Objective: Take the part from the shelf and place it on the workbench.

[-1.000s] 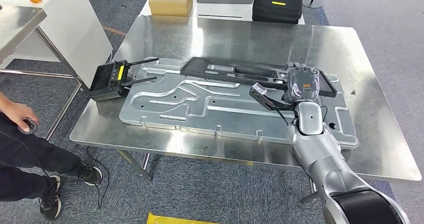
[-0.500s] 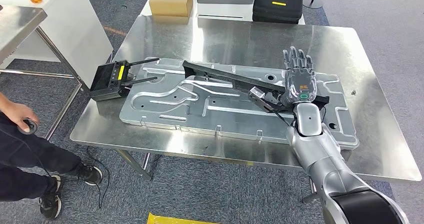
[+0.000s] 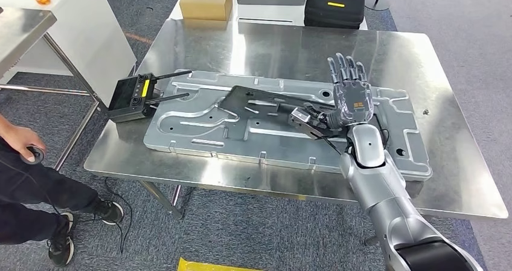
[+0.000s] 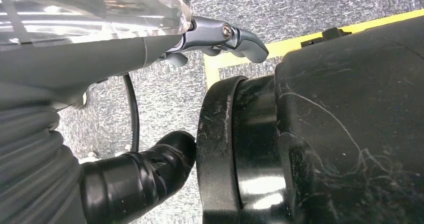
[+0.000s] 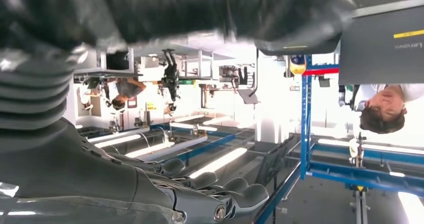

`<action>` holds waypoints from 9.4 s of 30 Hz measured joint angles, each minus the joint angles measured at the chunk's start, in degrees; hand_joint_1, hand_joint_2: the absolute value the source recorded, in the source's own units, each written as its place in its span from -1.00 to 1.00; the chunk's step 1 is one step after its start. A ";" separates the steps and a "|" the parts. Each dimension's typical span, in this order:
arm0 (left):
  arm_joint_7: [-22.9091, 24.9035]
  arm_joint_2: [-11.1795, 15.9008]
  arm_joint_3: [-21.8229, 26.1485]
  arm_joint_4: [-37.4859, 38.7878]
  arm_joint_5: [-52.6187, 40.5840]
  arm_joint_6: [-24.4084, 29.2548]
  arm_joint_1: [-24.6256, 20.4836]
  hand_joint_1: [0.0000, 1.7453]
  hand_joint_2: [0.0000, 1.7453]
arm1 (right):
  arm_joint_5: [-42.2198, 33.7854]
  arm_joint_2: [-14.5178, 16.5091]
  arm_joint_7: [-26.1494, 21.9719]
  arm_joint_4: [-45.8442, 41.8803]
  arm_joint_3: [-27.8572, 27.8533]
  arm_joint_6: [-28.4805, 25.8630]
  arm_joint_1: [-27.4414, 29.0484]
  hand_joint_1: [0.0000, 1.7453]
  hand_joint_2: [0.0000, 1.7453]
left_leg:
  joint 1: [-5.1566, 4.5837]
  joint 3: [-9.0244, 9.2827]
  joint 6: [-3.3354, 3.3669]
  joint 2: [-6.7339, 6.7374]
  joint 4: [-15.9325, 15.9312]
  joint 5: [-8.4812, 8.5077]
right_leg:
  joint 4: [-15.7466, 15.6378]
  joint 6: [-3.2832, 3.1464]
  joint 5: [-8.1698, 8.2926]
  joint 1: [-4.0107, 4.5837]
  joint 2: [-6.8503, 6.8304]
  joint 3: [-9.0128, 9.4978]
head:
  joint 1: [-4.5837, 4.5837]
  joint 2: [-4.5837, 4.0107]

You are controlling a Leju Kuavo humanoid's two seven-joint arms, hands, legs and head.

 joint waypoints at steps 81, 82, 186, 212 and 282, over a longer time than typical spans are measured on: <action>2.66 -0.23 -1.82 0.00 0.04 4.57 0.25 -1.00 -1.00 | -51.30 5.88 -38.92 -47.15 -12.03 -6.60 41.08 -1.00 1.00 | 0.35 -1.97 -0.36 0.05 1.71 0.64 | 0.87 0.99 -0.60 -0.46 -0.33 0.13 | 0.25 0.00; 2.65 -0.28 -1.83 0.00 0.04 4.57 0.25 -1.00 -1.00 | -51.44 5.88 -38.92 -47.15 -12.03 -6.60 41.13 -1.00 1.00 | 0.43 -1.94 0.01 0.10 1.56 0.96 | 1.10 1.30 -0.82 -0.49 -0.31 0.00 | 0.25 0.00; 2.40 -0.36 -4.67 -0.01 0.02 5.13 -0.18 -1.00 -1.00 | -51.84 6.75 -37.52 -47.45 -12.05 -6.60 43.71 -1.00 1.00 | 0.27 -5.07 0.74 0.33 2.08 4.12 | 2.06 1.56 -6.60 -0.52 -0.97 6.86 | -0.11 0.00; 1.56 -1.27 -5.22 -0.02 0.02 5.16 -0.13 -1.00 -1.00 | -53.39 7.51 -37.74 -47.66 -12.05 -6.60 44.97 -1.00 1.00 | 0.70 -2.34 1.49 1.04 0.98 1.77 | 16.42 2.93 -10.40 -0.79 -0.72 -4.53 | -0.25 0.00; 0.98 -1.35 -6.94 -0.07 0.02 5.07 -0.27 -1.00 -1.00 | -65.27 7.29 -41.86 -9.68 -25.83 -2.22 40.10 -1.00 -1.00 | 0.99 -4.13 -0.82 0.93 1.50 2.93 | -0.93 1.25 -4.92 -0.79 -0.75 5.95 | -0.34 0.00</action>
